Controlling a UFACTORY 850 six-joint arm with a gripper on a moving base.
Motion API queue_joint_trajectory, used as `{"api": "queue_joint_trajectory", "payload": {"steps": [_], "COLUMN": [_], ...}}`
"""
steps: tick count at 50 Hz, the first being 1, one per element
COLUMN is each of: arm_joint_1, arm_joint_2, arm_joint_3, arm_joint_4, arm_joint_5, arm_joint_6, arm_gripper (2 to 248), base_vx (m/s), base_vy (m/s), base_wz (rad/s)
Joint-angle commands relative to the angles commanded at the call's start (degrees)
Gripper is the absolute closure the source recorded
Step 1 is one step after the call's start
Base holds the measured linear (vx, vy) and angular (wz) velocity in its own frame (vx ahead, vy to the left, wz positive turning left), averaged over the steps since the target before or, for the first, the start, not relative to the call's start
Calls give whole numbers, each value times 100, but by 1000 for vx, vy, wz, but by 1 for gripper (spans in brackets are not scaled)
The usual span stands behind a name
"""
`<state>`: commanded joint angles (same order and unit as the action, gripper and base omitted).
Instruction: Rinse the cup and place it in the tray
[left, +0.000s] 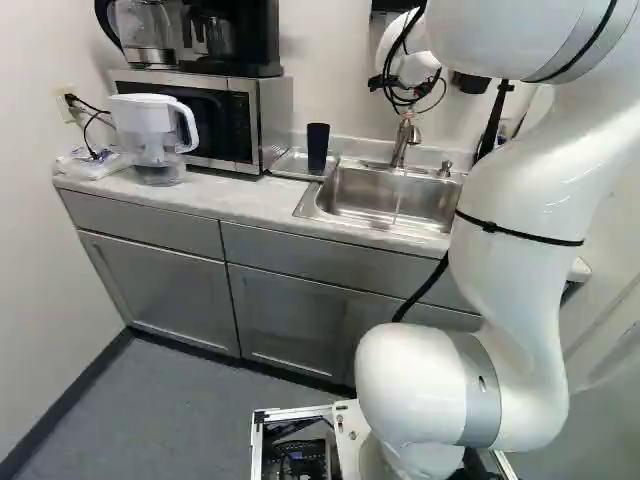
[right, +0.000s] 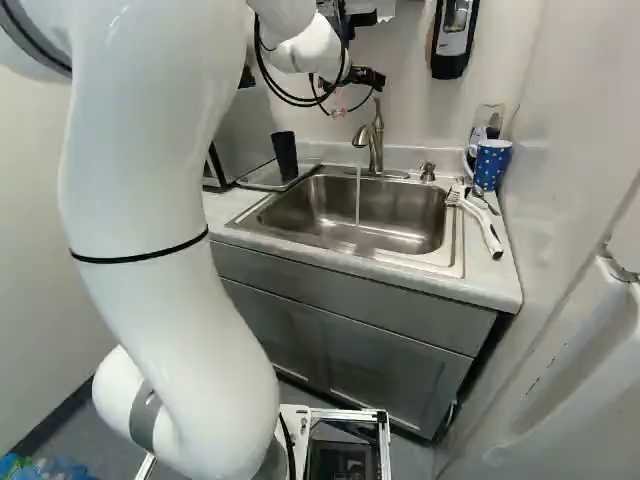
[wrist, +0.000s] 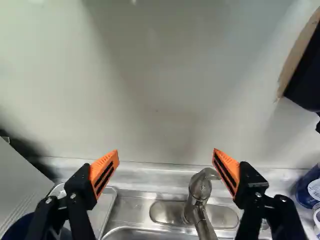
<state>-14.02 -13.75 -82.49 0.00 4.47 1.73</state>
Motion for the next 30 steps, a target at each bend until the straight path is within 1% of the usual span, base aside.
{"api": "queue_joint_trajectory", "payload": {"steps": [30], "arm_joint_1": [8], "arm_joint_2": [42], "arm_joint_3": [47], "arm_joint_4": [0], "arm_joint_5": [-397], "arm_joint_6": [0], "arm_gripper": [3], "base_vx": [0], "base_vy": [0], "base_wz": [0]}}
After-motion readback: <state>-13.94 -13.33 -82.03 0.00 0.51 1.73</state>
